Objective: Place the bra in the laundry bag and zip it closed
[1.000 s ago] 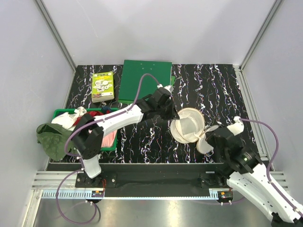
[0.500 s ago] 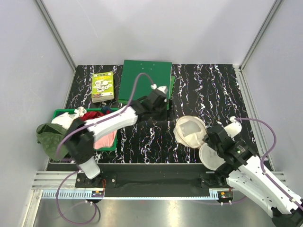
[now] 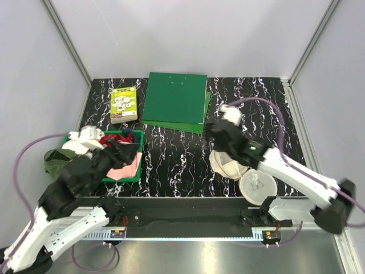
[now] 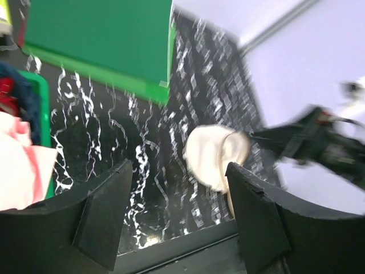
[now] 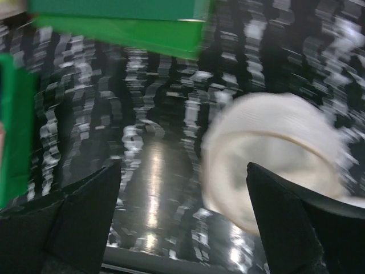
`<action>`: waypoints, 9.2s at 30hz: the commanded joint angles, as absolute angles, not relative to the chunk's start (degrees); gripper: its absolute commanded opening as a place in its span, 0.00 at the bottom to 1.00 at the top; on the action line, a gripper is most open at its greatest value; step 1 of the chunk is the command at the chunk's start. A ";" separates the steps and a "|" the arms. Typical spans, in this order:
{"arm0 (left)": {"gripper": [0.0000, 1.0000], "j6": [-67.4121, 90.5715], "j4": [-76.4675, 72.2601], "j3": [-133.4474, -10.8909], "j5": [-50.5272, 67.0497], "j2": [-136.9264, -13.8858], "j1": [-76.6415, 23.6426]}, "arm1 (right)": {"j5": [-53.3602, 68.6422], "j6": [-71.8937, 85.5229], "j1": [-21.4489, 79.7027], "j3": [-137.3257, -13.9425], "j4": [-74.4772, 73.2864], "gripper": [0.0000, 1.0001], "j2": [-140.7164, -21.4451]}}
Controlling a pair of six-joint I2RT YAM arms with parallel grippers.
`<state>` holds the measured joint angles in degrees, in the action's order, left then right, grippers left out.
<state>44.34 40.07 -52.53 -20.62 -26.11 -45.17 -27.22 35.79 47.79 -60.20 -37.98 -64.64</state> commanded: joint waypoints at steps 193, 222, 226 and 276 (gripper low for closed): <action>0.23 15.12 23.99 -51.50 -19.00 -61.96 -70.67 | 9.23 56.69 54.40 -40.16 -16.51 0.15 -42.45; 0.00 28.04 34.45 -54.41 -3.25 -72.25 -39.99 | -7.47 60.90 54.40 -31.21 -15.84 0.91 -56.25; 0.00 28.92 34.28 -52.83 -2.73 -70.40 -39.99 | -7.74 67.40 54.41 -25.59 -5.04 0.93 -58.35; 0.39 37.09 24.17 -47.02 -0.97 -72.69 -56.34 | -2.29 61.00 48.87 -36.91 5.81 0.32 -84.90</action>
